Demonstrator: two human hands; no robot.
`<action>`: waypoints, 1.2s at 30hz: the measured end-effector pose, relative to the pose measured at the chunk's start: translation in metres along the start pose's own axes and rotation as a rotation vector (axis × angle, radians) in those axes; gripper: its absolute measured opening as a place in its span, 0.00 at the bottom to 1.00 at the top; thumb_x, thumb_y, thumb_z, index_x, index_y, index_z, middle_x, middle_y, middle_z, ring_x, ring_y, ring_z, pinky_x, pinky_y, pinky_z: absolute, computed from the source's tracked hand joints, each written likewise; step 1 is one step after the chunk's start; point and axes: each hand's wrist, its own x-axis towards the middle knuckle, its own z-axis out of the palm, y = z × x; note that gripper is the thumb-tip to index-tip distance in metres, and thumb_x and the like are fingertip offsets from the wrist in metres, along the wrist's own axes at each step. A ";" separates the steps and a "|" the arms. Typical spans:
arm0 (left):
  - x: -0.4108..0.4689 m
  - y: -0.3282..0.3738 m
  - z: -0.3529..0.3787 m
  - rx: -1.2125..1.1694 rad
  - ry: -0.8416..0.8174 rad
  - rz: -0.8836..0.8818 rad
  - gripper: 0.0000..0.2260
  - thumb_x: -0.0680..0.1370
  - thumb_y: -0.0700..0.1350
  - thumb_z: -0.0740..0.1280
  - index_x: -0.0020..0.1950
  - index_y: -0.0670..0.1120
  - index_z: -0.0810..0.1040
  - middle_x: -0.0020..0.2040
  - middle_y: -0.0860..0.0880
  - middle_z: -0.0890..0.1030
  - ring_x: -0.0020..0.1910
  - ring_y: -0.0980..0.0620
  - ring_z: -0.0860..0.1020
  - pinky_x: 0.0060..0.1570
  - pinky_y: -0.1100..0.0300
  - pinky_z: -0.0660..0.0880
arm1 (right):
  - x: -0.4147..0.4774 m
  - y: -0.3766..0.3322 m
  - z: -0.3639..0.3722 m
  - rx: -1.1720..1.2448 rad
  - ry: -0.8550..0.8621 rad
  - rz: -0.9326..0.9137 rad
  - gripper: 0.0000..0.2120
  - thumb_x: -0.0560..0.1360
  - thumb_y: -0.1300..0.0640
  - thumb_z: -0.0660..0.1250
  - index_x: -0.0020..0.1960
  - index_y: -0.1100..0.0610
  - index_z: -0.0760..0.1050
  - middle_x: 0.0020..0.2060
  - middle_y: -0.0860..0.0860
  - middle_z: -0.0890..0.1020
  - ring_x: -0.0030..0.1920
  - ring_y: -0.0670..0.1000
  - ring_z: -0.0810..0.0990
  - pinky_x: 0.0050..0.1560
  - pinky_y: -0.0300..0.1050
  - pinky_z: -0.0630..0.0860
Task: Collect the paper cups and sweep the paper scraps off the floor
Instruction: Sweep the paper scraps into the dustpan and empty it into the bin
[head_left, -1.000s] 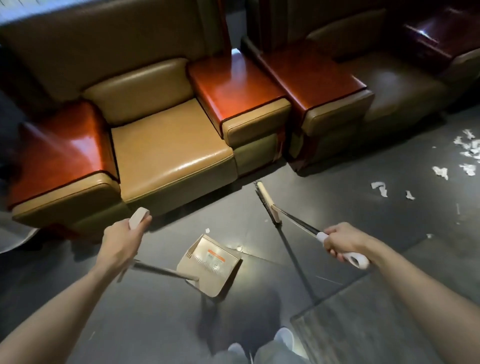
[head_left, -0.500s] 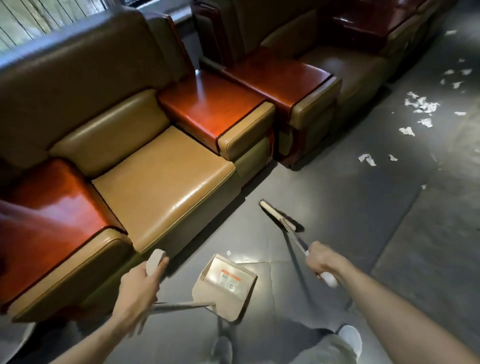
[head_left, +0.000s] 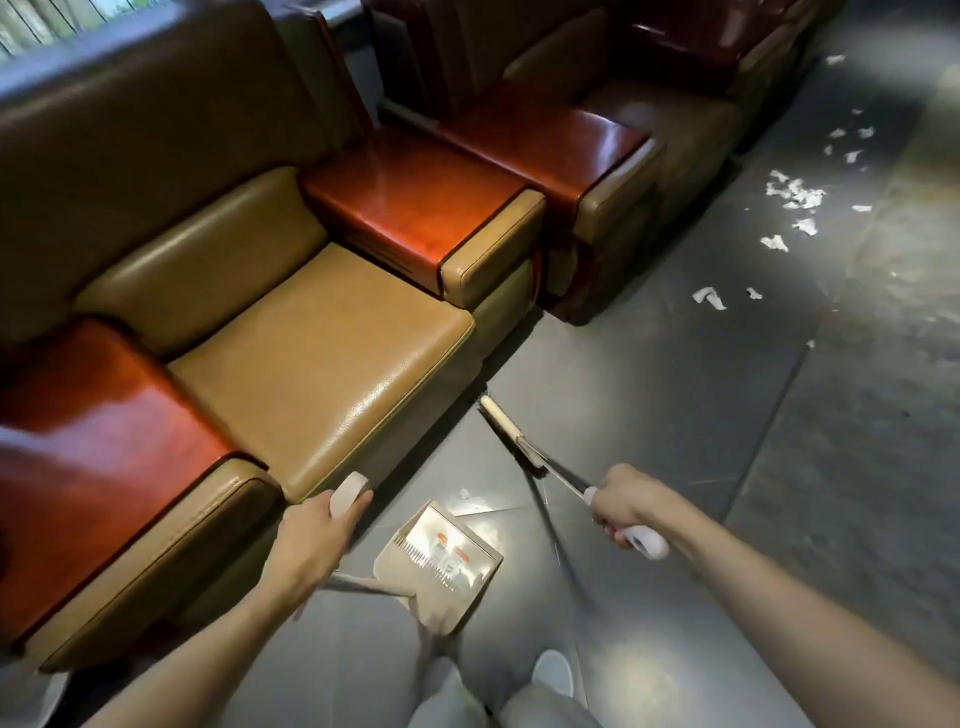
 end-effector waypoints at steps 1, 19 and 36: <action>0.005 -0.001 -0.001 0.000 -0.004 0.004 0.20 0.77 0.58 0.62 0.37 0.43 0.75 0.33 0.46 0.78 0.32 0.50 0.77 0.32 0.63 0.68 | 0.001 0.000 0.002 0.023 0.008 0.010 0.11 0.72 0.69 0.56 0.33 0.62 0.70 0.23 0.55 0.72 0.14 0.49 0.67 0.21 0.33 0.66; 0.096 -0.016 -0.004 0.035 -0.065 0.244 0.23 0.76 0.66 0.57 0.41 0.46 0.75 0.38 0.45 0.79 0.38 0.46 0.79 0.44 0.50 0.79 | -0.043 -0.046 0.130 0.120 -0.370 0.081 0.07 0.74 0.67 0.60 0.39 0.57 0.68 0.32 0.52 0.72 0.27 0.45 0.70 0.25 0.34 0.67; 0.129 0.143 0.045 -0.043 -0.175 0.510 0.19 0.77 0.63 0.59 0.37 0.50 0.72 0.34 0.52 0.76 0.34 0.54 0.75 0.40 0.56 0.72 | -0.037 -0.017 -0.057 0.768 -0.089 0.236 0.11 0.76 0.67 0.59 0.56 0.58 0.73 0.24 0.52 0.69 0.19 0.44 0.64 0.18 0.32 0.63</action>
